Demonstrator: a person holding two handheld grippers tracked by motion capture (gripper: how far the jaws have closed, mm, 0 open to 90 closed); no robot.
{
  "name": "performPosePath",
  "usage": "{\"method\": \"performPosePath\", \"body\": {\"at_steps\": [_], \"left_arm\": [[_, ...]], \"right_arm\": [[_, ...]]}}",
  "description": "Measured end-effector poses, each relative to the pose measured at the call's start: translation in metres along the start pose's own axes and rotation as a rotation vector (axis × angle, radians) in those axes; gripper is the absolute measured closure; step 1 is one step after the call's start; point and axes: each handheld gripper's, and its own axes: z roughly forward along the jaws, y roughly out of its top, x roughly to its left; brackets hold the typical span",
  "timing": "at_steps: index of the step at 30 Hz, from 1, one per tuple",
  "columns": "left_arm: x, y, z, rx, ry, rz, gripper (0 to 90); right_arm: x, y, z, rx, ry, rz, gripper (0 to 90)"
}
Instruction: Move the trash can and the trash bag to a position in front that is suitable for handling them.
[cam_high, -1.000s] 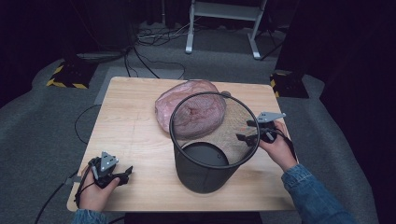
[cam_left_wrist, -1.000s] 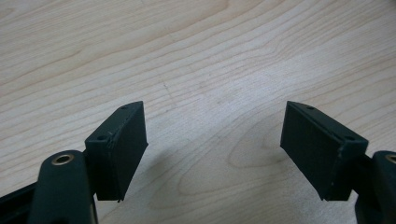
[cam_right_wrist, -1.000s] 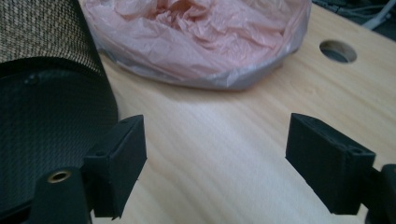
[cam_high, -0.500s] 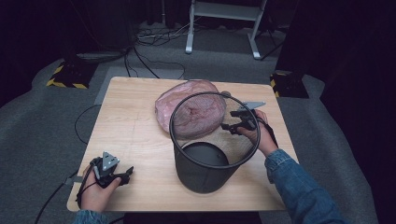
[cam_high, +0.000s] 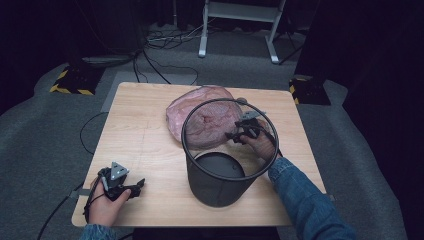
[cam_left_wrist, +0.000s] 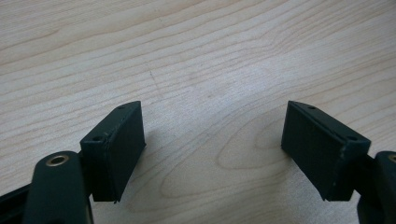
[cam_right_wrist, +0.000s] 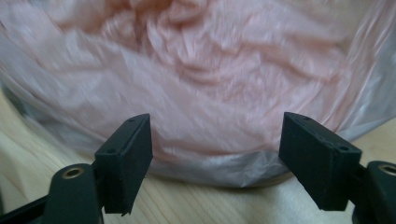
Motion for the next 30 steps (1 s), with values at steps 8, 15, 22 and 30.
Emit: {"method": "performPosePath", "body": {"at_steps": [8, 15, 22, 30], "left_arm": [[0.0, 0.0, 0.0, 0.0, 0.0, 0.0, 21.5], [0.0, 0.003, 0.003, 0.006, -0.004, 0.006, 18.8], [0.001, 0.008, 0.008, 0.013, -0.011, 0.016, 16.4], [0.001, 0.012, 0.013, 0.014, -0.023, 0.024, 15.8]], "right_arm": [[-0.005, -0.01, -0.014, 0.098, -0.035, -0.009, 26.9], [-0.013, -0.042, -0.046, 0.076, -0.045, 0.044, 27.0], [-0.011, -0.074, -0.082, 0.067, -0.067, 0.064, 26.9], [-0.004, -0.112, -0.129, 0.09, -0.088, 0.087, 26.8]]}}
